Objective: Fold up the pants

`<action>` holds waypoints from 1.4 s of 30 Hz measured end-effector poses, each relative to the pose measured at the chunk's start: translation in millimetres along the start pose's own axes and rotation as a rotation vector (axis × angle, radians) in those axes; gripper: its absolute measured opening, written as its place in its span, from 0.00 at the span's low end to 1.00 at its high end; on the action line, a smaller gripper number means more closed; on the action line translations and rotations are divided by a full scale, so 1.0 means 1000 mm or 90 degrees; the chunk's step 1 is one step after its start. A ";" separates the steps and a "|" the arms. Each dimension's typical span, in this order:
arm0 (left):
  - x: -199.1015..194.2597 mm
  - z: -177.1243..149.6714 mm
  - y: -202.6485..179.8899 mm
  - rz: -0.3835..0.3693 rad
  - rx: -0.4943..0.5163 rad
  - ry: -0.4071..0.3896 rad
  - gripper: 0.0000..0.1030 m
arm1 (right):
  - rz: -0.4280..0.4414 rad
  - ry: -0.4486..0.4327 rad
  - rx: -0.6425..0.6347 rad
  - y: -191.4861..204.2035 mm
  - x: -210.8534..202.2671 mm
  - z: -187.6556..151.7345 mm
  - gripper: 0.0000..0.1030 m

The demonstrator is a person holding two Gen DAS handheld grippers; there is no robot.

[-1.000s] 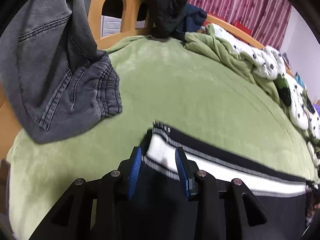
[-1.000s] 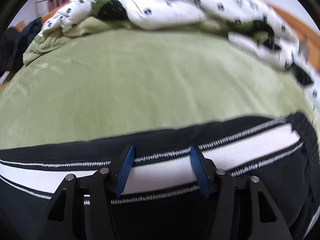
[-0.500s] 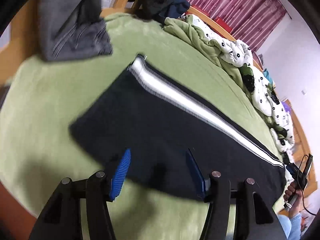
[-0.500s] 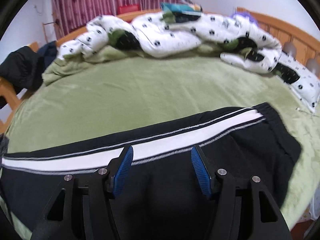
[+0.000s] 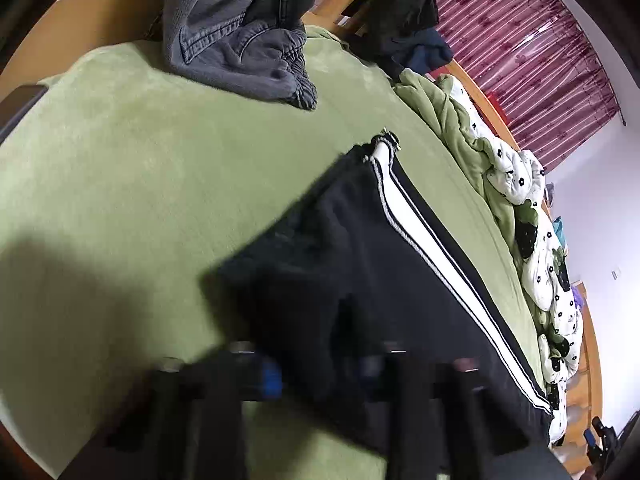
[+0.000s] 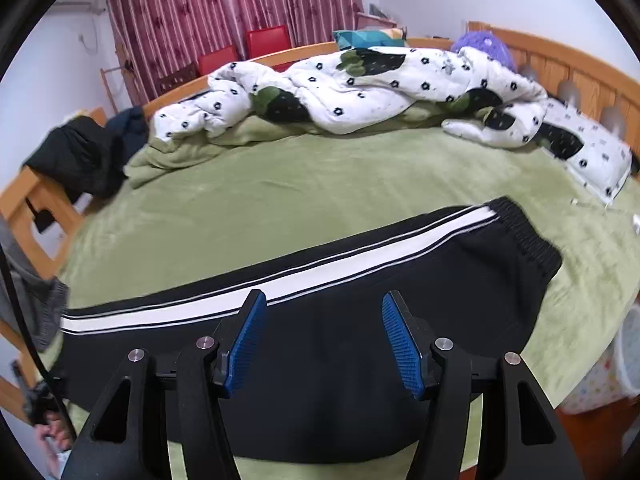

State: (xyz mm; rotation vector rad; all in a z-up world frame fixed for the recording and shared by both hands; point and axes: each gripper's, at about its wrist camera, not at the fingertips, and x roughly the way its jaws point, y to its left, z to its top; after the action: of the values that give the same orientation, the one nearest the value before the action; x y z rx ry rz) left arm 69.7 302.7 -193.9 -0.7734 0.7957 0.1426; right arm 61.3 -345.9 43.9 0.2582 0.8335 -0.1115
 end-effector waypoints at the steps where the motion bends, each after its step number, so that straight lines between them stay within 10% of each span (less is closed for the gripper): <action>1: -0.001 0.002 -0.001 -0.003 -0.002 0.001 0.12 | 0.000 0.001 -0.010 0.004 -0.002 -0.004 0.58; 6: -0.024 0.011 -0.049 0.048 0.073 -0.042 0.10 | 0.004 -0.013 -0.038 0.008 -0.001 -0.027 0.58; 14: -0.074 -0.020 -0.238 0.069 0.386 -0.133 0.10 | 0.044 -0.025 -0.006 -0.038 0.041 -0.043 0.58; 24: 0.012 -0.206 -0.424 -0.026 0.599 -0.027 0.10 | -0.035 -0.035 0.008 -0.105 0.039 -0.051 0.55; 32: 0.079 -0.325 -0.421 0.008 0.628 0.103 0.11 | -0.026 -0.011 0.078 -0.144 0.038 -0.064 0.55; 37: 0.031 -0.296 -0.402 -0.069 0.592 0.157 0.57 | 0.022 0.010 0.072 -0.125 0.046 -0.063 0.55; 42: -0.029 -0.227 -0.343 -0.037 0.524 0.052 0.72 | 0.127 0.039 0.029 -0.065 0.057 -0.056 0.56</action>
State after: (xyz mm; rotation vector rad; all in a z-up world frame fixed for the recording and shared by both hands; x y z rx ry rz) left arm 49.7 -92.4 -79.7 -0.0211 0.8166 -0.2633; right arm 46.2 -393.2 -46.2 0.3868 0.8623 0.0644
